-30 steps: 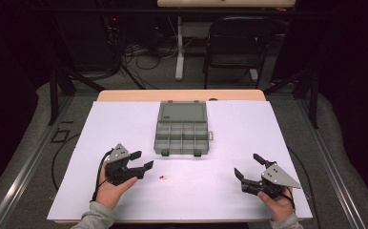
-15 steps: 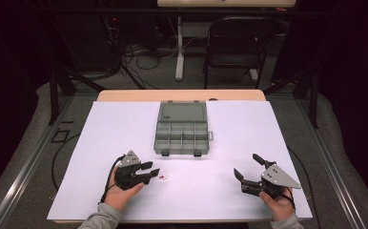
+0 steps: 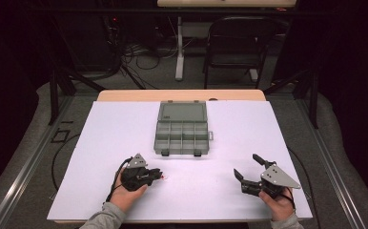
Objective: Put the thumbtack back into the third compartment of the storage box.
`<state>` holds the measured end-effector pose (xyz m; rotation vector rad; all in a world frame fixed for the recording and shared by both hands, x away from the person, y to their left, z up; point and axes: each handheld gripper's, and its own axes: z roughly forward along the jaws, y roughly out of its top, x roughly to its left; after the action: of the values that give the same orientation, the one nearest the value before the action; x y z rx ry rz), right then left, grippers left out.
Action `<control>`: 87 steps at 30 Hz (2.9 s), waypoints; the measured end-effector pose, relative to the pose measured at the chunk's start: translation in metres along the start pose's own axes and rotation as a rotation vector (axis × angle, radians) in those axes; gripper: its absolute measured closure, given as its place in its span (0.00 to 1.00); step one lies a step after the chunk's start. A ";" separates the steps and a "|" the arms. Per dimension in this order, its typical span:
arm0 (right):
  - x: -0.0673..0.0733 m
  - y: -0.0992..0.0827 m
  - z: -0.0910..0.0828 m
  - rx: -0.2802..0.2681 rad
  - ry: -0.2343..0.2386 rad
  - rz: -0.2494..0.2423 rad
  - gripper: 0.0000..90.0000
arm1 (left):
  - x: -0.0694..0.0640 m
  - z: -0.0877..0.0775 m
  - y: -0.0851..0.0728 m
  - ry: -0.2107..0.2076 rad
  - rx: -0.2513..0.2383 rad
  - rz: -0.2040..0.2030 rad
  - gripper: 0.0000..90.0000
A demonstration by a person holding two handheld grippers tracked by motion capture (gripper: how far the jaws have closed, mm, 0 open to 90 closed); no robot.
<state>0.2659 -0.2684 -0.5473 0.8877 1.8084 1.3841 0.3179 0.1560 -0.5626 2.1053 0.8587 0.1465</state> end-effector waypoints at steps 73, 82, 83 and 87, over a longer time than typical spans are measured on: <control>0.000 -0.001 0.000 0.011 -0.005 -0.005 0.16 | 0.011 -0.040 0.017 0.032 -0.251 -0.105 0.95; -0.001 -0.001 0.000 0.014 -0.010 -0.003 0.16 | 0.013 -0.040 0.038 0.011 -0.268 -0.132 0.95; -0.001 -0.001 0.000 0.014 -0.010 -0.004 0.16 | 0.014 -0.040 0.042 0.011 -0.270 -0.134 0.95; -0.001 -0.001 0.000 0.015 -0.011 -0.005 0.16 | 0.016 -0.037 0.054 0.010 -0.270 -0.144 0.95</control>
<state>0.2664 -0.2694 -0.5483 0.8961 1.8137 1.3620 0.3441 0.1685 -0.5018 1.7871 0.9379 0.1857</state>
